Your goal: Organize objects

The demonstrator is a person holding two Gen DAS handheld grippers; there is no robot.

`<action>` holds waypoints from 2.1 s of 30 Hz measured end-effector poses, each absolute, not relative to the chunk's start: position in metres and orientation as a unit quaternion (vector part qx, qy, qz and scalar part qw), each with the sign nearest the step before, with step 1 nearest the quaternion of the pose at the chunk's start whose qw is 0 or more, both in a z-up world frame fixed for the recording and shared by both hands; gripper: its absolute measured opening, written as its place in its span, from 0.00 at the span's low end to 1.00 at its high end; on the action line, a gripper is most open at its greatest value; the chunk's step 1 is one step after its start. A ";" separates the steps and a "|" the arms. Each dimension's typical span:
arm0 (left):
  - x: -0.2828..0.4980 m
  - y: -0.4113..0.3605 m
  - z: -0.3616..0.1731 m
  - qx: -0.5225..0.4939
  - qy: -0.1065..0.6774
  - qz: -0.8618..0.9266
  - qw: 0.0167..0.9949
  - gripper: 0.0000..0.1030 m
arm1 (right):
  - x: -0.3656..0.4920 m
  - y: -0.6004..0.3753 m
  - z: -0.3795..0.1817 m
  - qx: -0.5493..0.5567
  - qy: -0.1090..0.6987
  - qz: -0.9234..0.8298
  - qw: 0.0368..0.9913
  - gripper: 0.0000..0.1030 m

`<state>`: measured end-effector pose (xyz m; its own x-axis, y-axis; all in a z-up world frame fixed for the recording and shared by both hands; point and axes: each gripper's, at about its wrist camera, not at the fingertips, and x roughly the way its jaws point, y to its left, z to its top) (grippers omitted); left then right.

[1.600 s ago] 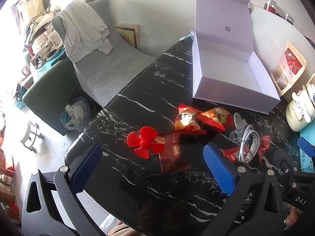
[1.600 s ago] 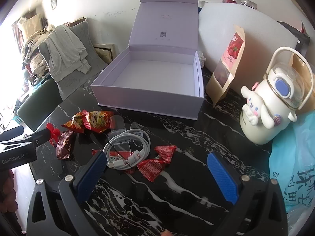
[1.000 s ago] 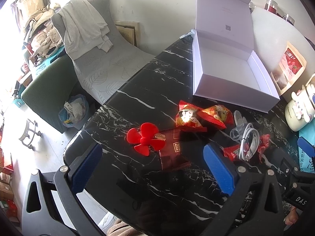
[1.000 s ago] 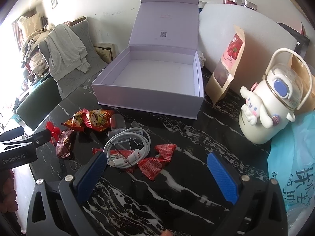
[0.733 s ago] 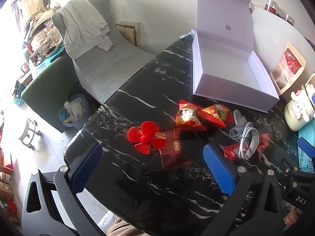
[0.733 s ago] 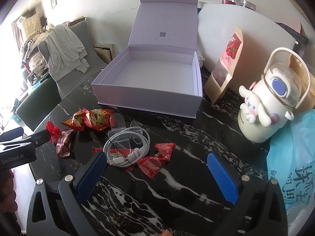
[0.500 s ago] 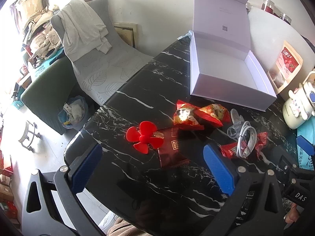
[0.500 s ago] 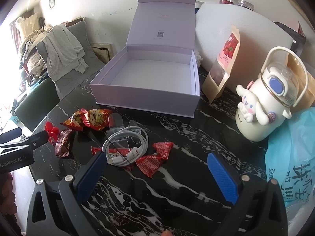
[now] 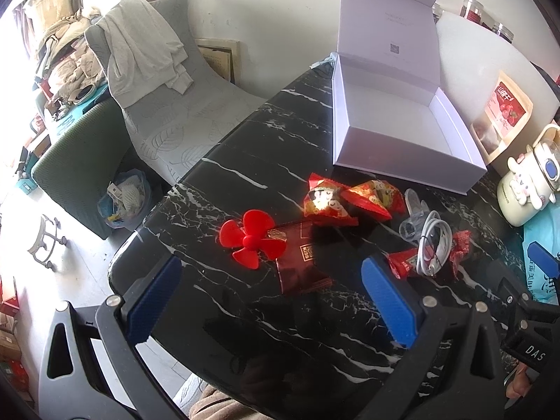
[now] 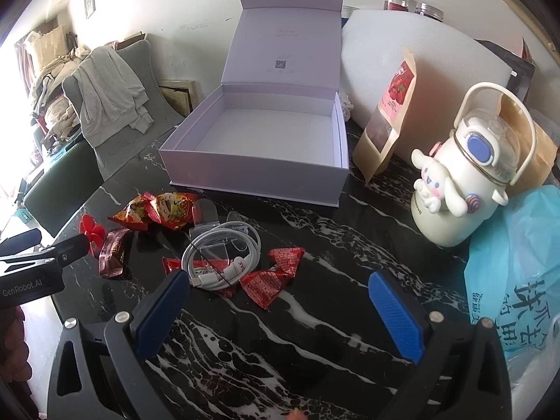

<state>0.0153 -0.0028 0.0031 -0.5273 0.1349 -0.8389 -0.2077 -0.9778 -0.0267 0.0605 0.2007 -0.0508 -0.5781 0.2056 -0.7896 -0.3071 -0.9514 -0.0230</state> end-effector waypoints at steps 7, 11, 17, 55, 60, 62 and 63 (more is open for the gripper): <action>0.019 -0.005 0.004 -0.474 0.040 0.874 0.100 1.00 | 0.065 0.197 -0.049 -0.433 0.060 0.888 0.142 0.99; 0.023 -0.006 0.006 -0.469 0.044 0.876 0.100 1.00 | 0.069 0.195 -0.047 -0.429 0.059 0.890 0.142 0.99; 0.030 -0.009 0.008 -0.464 0.048 0.879 0.099 1.00 | 0.076 0.192 -0.046 -0.427 0.060 0.891 0.139 0.99; -0.002 -0.050 -0.042 -0.517 -0.035 0.849 0.108 0.97 | 0.073 0.209 -0.092 -0.429 0.150 0.876 0.162 0.86; -0.013 -0.046 -0.046 -0.520 -0.033 0.847 0.110 0.90 | 0.062 0.215 -0.096 -0.434 0.163 0.871 0.160 0.72; -0.017 -0.045 -0.048 -0.522 -0.037 0.845 0.110 0.88 | 0.059 0.217 -0.098 -0.436 0.165 0.870 0.161 0.69; -0.019 -0.044 -0.049 -0.524 -0.039 0.844 0.111 0.86 | 0.056 0.218 -0.099 -0.437 0.165 0.869 0.163 0.68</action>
<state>-0.0194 -0.0444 -0.0491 -0.4266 0.2271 -0.8754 -0.1461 -0.9726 -0.1811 0.0562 0.2182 -0.0992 -0.5648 0.1386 -0.8135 -0.4272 -0.8925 0.1446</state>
